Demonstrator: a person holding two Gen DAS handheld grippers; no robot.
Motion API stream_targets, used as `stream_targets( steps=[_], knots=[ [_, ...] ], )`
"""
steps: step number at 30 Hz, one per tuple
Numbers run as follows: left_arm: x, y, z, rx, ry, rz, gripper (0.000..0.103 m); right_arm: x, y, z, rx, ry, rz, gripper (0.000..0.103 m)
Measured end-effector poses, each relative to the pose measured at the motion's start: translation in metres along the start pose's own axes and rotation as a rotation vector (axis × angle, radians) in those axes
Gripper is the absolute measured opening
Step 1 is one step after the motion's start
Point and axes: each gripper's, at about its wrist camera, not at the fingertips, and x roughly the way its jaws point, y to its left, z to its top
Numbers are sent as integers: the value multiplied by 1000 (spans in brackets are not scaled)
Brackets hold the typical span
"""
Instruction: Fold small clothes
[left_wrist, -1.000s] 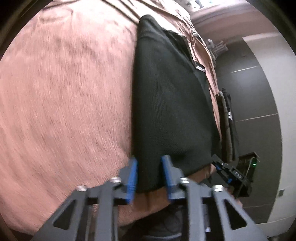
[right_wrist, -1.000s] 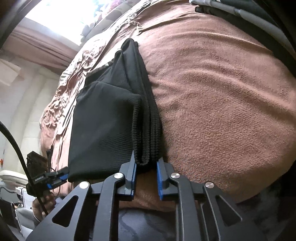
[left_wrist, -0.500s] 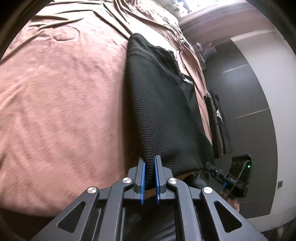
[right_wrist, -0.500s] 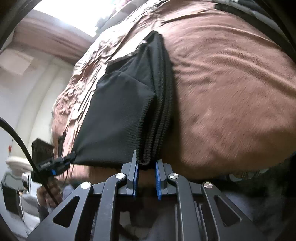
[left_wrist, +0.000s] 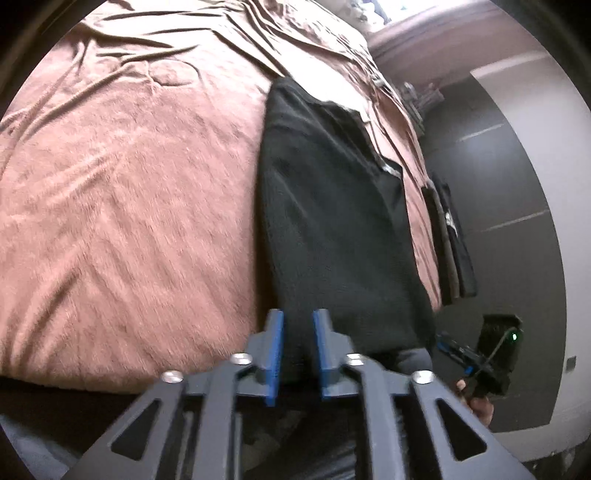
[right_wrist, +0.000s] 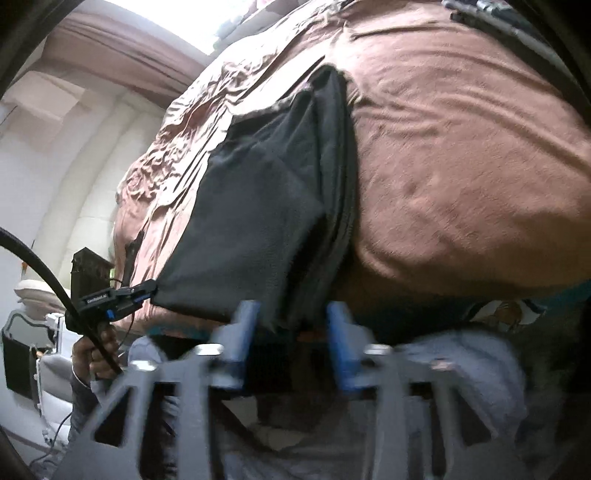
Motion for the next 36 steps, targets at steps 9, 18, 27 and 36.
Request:
stream_targets(
  steps=[9, 18, 27, 36],
  knots=[
    [5, 2, 29, 4, -31, 9, 42, 17, -18, 31, 11, 3, 3, 63],
    [32, 10, 54, -15, 5, 4, 42, 55, -28, 63, 33, 63, 23, 63],
    [48, 10, 86, -18, 3, -19, 42, 80, -37, 89, 66, 74, 63, 63],
    [69, 3, 125, 13, 3, -9, 42, 108, -45, 116, 70, 75, 135, 63]
  ],
)
